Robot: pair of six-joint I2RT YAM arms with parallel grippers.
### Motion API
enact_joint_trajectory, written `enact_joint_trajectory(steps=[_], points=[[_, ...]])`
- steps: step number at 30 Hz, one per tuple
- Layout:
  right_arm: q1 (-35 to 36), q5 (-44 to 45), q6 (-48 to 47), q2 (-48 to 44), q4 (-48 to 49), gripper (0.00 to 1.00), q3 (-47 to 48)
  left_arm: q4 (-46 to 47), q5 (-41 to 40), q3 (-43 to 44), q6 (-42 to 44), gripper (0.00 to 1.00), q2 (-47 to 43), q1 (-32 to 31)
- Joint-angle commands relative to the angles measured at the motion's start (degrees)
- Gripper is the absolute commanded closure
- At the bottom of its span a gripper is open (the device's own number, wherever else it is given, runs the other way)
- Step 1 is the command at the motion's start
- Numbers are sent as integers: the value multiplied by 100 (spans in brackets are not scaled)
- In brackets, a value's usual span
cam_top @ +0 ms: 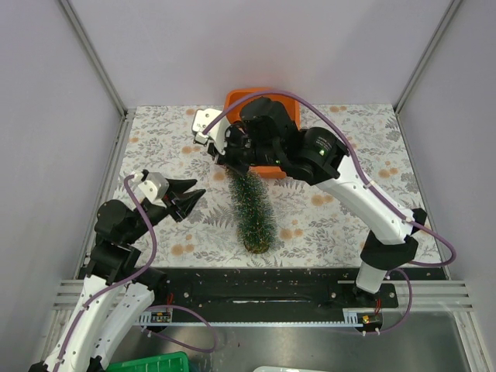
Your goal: Decorate the small christmas tree
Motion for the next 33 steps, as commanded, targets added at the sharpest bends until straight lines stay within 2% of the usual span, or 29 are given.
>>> enact_joint_trajectory(steps=[1, 13, 21, 33], points=[[45, 102, -370, -399, 966, 100, -454, 67, -12, 105, 156, 59, -95, 28], [45, 260, -695, -1076, 2927, 100, -2116, 59, -4, 61, 156, 59, -104, 37], [45, 242, -836, -1200, 3226, 100, -2178, 41, -30, 35, 156, 59, -139, 28], [10, 357, -863, -743, 3288, 100, -2046, -56, -4, 114, 156, 59, -192, 28]])
